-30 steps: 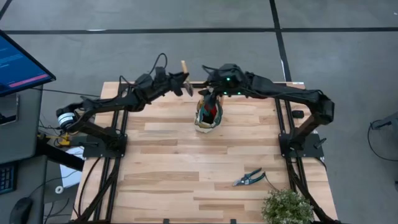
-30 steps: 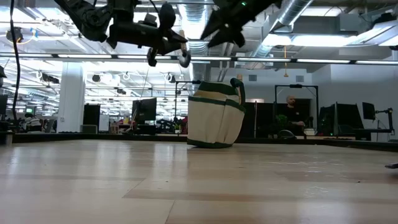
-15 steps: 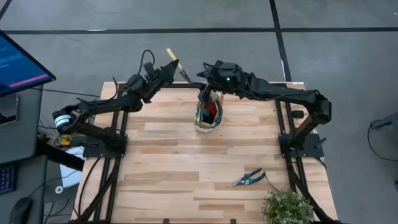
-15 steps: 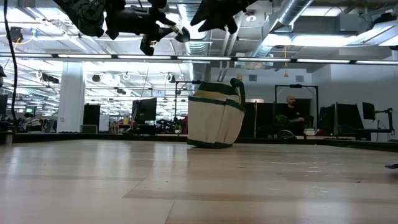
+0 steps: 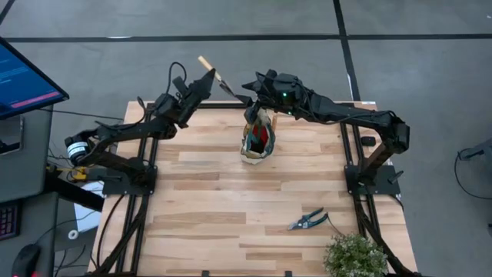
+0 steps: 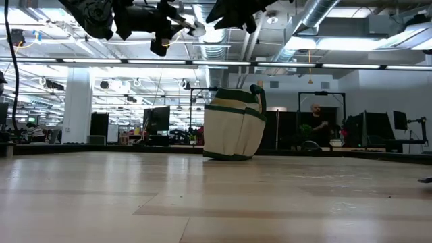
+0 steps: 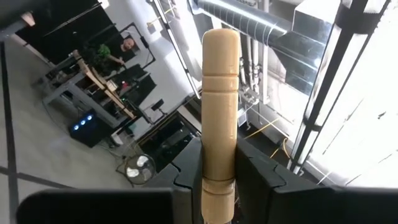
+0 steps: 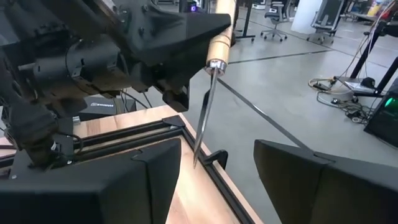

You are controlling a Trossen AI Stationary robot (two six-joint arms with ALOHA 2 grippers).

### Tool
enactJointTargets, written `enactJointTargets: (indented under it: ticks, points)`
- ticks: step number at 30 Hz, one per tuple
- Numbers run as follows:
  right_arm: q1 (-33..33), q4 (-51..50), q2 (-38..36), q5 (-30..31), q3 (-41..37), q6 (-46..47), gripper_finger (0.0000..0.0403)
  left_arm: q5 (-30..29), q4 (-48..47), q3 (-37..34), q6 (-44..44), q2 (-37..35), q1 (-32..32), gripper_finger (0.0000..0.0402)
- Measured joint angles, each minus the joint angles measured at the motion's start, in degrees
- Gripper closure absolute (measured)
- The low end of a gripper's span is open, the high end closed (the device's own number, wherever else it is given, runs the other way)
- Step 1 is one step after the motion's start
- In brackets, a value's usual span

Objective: Pick & Place Garden tools in Gardening bag
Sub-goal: Put the brown trowel into the gardening bag

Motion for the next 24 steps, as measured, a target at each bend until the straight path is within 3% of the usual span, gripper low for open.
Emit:
enactJointTargets:
  ticks: [24]
  points:
    - [0.31,4.52,2.12,-1.55,-0.09,-1.77,0.0221,-2.3,4.57,3.68,0.29,6.18,-5.45,0.0334]
